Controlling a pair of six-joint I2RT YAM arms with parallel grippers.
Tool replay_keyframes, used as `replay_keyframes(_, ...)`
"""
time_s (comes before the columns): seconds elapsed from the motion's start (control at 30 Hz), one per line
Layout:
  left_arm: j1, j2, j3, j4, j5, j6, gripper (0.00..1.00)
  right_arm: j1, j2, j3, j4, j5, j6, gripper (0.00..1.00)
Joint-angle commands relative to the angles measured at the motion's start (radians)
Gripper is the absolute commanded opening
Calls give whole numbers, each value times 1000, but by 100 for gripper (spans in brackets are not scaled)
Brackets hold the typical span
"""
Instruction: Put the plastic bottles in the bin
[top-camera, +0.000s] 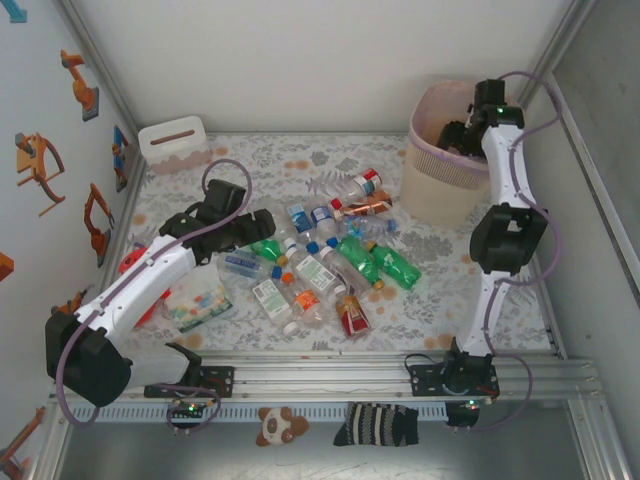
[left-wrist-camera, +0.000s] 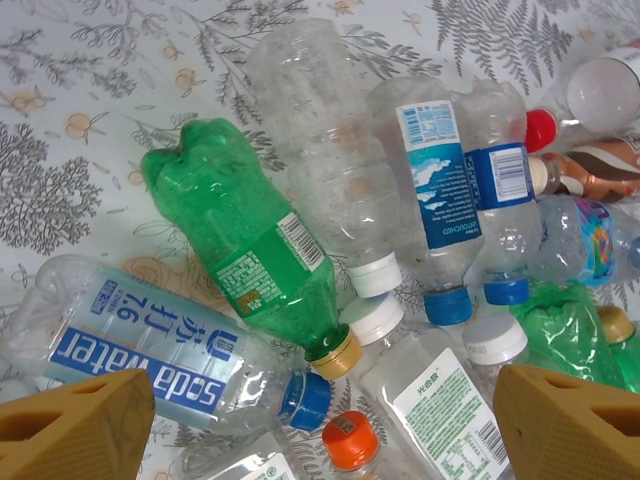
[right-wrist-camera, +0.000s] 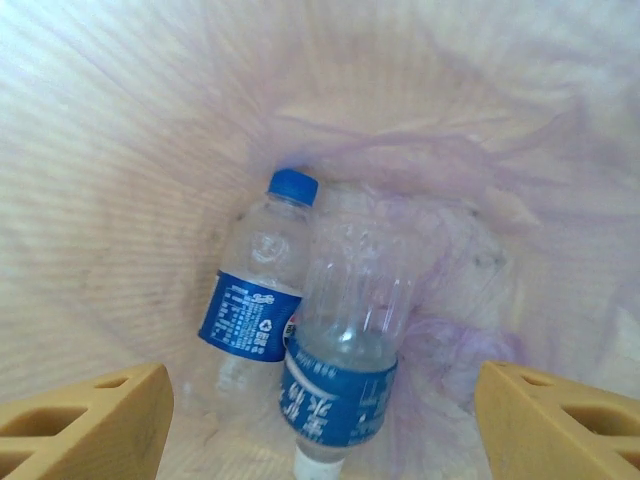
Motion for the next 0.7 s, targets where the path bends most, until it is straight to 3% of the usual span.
replay_keyframes(0.0,6,-3,13,-54,-30,-106,87,-7,-81,40,-32,21,-17,78)
replay_keyframes(0.37,0,-5,-30,-134,-103,-367,74,-8,-269,37,-41,-3,-19,76)
replay_keyframes(0.67,-8,-11,-81,-195,-149,-631,70,-8,-478,-128,24,-56,2,75)
